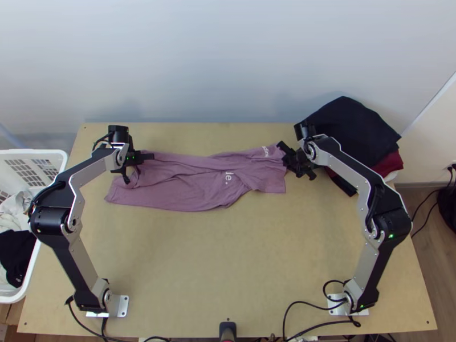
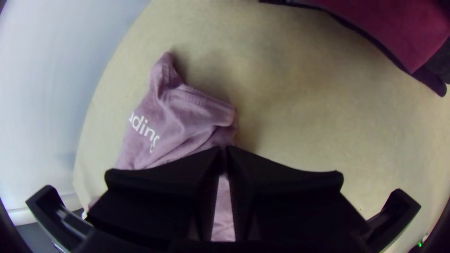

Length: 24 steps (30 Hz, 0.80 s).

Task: Fold the t-shirt

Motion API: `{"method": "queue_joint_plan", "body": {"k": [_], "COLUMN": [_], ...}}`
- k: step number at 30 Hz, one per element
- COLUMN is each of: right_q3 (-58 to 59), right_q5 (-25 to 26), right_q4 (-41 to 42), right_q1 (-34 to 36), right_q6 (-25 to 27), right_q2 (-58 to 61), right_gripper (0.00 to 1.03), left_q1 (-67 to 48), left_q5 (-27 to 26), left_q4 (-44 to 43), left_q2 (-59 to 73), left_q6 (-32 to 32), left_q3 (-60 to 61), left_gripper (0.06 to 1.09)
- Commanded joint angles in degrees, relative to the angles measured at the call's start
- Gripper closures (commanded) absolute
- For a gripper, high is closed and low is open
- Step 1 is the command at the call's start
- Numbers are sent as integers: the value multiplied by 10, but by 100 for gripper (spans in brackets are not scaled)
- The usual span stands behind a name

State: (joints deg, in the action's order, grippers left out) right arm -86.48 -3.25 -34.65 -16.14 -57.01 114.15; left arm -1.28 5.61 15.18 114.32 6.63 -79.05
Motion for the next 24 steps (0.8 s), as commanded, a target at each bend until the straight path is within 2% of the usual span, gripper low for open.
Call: {"method": "queue_joint_plan", "body": {"k": [1, 10, 12, 15, 18, 24], "right_q3": [-8, -9, -9, -22, -37, -43], "right_q5": [18, 64, 90, 97, 123, 138], "right_q4": [-7, 29, 39, 49, 60, 164], "right_q1": [-8, 6, 5, -5, -13, -21], "right_q6": [23, 95, 125, 192, 226, 315], "right_q2": [-38, -143, -158, -177, -199, -264], "right_gripper": [100, 100, 100, 100, 100, 100], "left_q1": [-6, -23, -29, -37, -47, -54], "left_q5": [-9, -12, -12, 2, 17, 34], "left_q4": [26, 117, 126, 131, 138, 161], "left_q2": [-35, -154, -176, -203, -224, -255], "left_q6": [18, 22, 22, 23, 23, 23], "left_q3": [14, -104, -132, -165, -194, -248], "left_gripper": [105, 105, 105, 105, 105, 105]}}
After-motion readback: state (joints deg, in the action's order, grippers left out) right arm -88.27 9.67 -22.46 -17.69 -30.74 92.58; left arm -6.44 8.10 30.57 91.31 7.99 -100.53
